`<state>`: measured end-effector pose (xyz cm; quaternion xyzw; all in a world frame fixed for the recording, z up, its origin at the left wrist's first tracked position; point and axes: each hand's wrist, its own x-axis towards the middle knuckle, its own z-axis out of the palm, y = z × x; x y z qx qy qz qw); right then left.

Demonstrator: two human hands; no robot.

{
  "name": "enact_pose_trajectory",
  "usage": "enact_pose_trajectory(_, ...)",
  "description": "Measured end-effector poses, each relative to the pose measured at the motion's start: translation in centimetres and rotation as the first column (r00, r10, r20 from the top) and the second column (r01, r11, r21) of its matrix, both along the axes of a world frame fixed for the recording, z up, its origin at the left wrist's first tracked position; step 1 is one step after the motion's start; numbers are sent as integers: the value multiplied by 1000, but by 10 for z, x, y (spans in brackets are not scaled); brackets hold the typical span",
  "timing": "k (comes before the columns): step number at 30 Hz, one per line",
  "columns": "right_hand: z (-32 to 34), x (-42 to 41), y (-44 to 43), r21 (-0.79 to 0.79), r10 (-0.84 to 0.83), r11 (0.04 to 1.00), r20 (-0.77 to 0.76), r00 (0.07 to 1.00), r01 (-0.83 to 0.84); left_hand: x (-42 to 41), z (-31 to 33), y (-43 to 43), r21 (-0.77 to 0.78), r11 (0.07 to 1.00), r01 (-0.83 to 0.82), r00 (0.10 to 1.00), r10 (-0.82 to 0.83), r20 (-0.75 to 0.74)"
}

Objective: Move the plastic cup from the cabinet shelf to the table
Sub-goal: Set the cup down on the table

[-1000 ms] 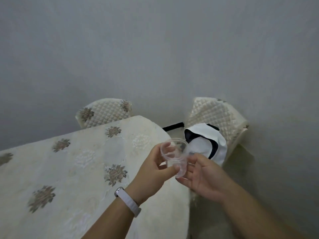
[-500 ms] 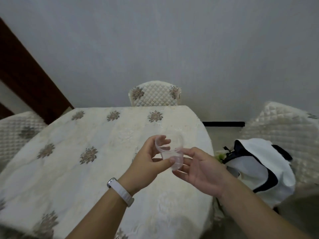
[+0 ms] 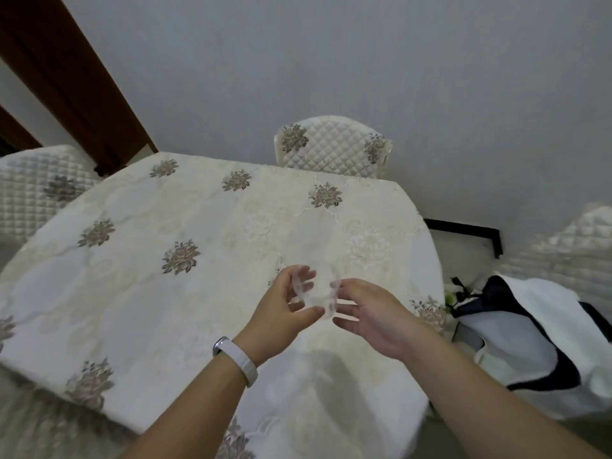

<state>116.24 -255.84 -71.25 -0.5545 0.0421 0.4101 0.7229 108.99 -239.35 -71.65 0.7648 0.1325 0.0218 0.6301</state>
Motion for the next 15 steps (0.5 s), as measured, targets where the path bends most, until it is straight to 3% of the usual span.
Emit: enact_pose_trajectory(15, -125, 31, 25, -227, 41, 972, -89, 995, -60, 26, -123, 19, 112, 992, 49, 972, -22, -235)
